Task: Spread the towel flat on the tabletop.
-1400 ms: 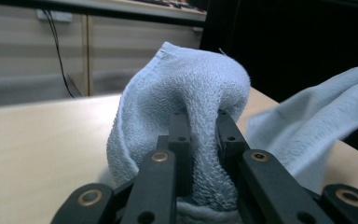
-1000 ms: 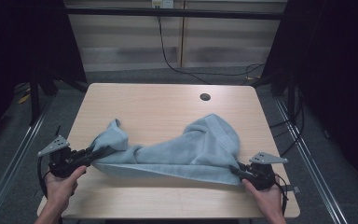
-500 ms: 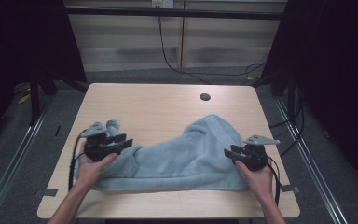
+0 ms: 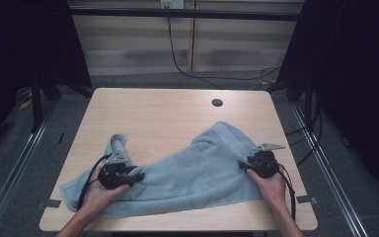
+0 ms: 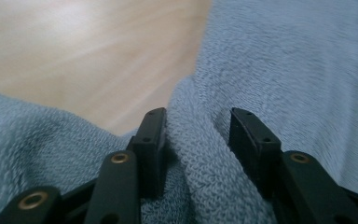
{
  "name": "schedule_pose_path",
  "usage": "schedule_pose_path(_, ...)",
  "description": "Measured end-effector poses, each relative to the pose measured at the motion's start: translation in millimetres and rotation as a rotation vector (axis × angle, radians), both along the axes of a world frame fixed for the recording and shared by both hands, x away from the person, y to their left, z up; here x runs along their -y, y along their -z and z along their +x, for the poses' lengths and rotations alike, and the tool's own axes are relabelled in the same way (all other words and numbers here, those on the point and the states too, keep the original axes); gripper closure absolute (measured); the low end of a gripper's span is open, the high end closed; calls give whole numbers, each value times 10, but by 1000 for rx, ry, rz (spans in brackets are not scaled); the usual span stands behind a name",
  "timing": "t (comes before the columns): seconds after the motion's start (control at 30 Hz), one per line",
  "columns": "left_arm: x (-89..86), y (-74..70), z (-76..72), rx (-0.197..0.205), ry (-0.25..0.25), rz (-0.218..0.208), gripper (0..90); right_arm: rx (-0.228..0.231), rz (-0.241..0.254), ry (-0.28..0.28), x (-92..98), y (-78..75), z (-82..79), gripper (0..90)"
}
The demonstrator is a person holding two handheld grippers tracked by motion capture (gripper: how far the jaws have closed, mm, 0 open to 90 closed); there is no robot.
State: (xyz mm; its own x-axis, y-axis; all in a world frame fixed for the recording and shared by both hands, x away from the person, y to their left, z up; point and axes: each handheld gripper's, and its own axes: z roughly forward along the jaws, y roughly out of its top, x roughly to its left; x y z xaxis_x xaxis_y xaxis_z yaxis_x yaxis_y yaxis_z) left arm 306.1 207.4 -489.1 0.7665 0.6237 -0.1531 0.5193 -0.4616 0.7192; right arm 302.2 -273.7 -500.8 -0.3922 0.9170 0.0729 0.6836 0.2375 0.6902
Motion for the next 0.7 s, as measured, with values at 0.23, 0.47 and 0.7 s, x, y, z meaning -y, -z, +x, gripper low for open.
schedule_pose_path(0.23,-175,-275,109,39,-38,-131,514,51,24,12,-78,69,380,502)
schedule_pose_path(0.47,-277,-115,480,14,-127,-142,456,58,-4,26,-241,70,720,468)
schedule_pose_path(0.7,-101,86,444,-1,-22,38,600,71,91,-101,-499,-119,448,456)
